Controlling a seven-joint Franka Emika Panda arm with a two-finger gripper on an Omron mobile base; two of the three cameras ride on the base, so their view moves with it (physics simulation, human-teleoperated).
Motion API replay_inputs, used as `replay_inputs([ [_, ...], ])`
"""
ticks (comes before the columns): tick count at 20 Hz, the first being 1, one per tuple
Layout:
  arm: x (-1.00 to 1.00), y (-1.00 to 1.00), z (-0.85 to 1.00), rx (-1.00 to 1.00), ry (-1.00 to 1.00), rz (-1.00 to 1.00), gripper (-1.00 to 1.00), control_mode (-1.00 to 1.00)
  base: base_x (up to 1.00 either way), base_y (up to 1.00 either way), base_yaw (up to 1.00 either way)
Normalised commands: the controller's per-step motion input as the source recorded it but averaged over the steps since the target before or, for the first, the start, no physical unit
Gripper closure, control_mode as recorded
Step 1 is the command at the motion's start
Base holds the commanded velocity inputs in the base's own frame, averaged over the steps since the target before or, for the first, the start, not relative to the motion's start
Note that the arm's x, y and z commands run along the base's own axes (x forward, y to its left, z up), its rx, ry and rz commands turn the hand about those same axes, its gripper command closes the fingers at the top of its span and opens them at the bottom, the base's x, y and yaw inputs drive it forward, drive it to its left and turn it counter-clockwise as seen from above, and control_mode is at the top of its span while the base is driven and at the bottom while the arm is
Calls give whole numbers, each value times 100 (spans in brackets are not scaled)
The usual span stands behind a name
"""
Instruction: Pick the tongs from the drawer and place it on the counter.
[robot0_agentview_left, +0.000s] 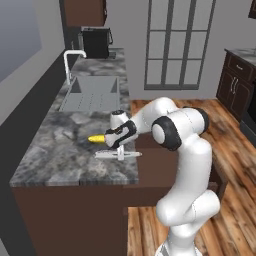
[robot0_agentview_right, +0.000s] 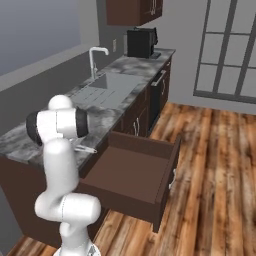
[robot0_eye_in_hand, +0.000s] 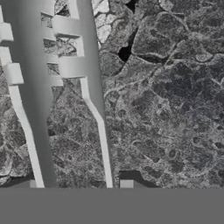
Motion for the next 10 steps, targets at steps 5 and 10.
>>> replay_inputs([
  [5, 44, 57, -12, -7, 5, 8, -100, -100, 0, 0, 0],
  [10, -4, 1, 41, 1, -7, 10, -100, -100, 0, 0, 0],
])
